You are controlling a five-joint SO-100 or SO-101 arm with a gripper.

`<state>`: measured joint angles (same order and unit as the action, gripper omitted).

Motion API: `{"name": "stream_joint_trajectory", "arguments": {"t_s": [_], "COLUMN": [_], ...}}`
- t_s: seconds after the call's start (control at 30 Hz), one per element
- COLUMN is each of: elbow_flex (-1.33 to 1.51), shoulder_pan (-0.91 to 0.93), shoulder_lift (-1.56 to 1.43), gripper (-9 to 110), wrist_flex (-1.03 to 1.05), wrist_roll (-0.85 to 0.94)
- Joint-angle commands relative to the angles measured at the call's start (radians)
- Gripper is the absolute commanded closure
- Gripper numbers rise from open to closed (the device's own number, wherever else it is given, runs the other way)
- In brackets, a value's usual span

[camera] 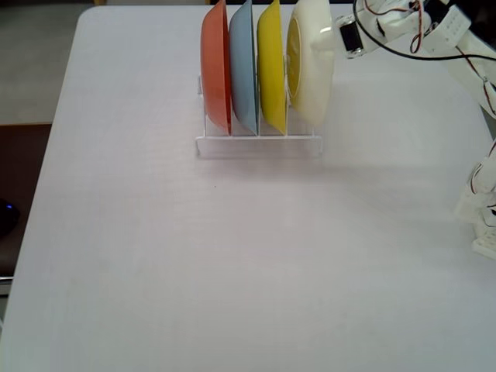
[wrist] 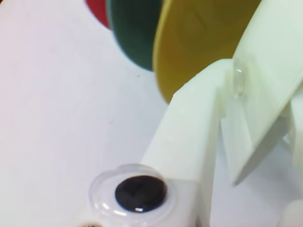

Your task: Please take one of the plates.

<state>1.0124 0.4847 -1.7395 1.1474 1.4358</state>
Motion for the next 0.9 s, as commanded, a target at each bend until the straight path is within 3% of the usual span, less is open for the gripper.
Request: {"name": "stream_joint_trajectory", "arguments": {"t_s": [0.0, 0.4, 0.87], "elbow_flex": [-0.225, -0.511, -0.518], "shoulder_pan": [-0.011, -0.034, -0.038], "shoulder_lift": [0.012, 0.087, -0.057], "gripper": [102, 102, 102], "wrist_flex": [0.066, 0.086, 0.132], "wrist_roll": [0.032, 0.083, -0.038]}}
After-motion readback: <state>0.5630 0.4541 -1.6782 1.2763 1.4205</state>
